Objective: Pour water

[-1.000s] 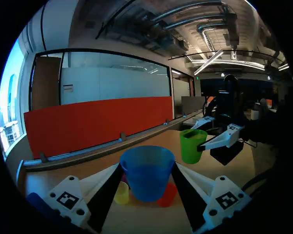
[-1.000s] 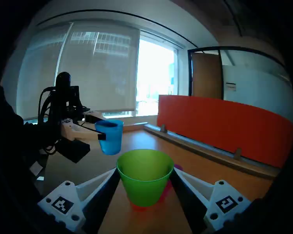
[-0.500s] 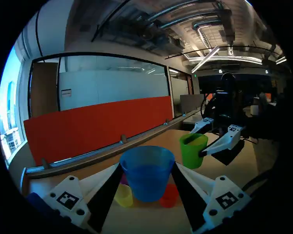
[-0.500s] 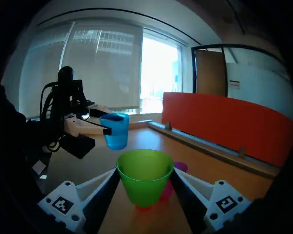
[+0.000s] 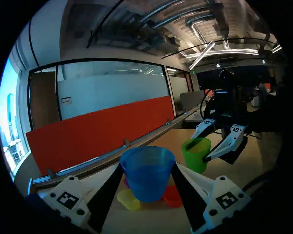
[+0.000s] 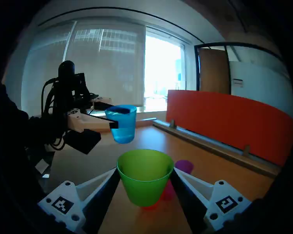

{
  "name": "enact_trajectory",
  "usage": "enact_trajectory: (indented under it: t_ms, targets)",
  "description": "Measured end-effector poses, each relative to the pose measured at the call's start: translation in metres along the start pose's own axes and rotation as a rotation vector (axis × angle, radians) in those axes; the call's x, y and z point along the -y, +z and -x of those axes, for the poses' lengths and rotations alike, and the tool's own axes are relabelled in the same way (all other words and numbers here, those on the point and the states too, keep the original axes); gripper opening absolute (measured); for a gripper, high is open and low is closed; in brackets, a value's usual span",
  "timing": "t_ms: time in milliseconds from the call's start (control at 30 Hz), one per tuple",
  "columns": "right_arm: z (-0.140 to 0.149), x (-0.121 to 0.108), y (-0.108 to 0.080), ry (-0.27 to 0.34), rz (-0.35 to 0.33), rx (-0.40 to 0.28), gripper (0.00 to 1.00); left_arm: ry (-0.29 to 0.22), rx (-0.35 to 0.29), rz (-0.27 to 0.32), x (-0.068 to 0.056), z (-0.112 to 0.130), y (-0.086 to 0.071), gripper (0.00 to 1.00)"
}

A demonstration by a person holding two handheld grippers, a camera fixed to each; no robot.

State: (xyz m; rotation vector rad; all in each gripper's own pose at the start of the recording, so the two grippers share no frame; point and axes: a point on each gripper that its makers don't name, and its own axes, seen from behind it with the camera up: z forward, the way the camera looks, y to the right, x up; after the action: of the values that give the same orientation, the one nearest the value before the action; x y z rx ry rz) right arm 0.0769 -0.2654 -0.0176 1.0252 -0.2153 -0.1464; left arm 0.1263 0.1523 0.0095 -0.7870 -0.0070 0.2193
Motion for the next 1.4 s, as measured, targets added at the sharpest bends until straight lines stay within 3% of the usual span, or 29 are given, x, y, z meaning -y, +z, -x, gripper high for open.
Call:
enact_trajectory:
  t_ms: [500, 1400]
  targets:
    - [0.006, 0.014, 0.008, 0.012, -0.039, 0.005, 0.91, 0.06, -0.012, -0.003, 0.002, -0.019, 0.001, 0.85]
    - [0.02, 0.039, 0.023, 0.019, -0.103, 0.014, 0.91, 0.229, -0.01, -0.012, -0.003, -0.036, 0.005, 0.85]
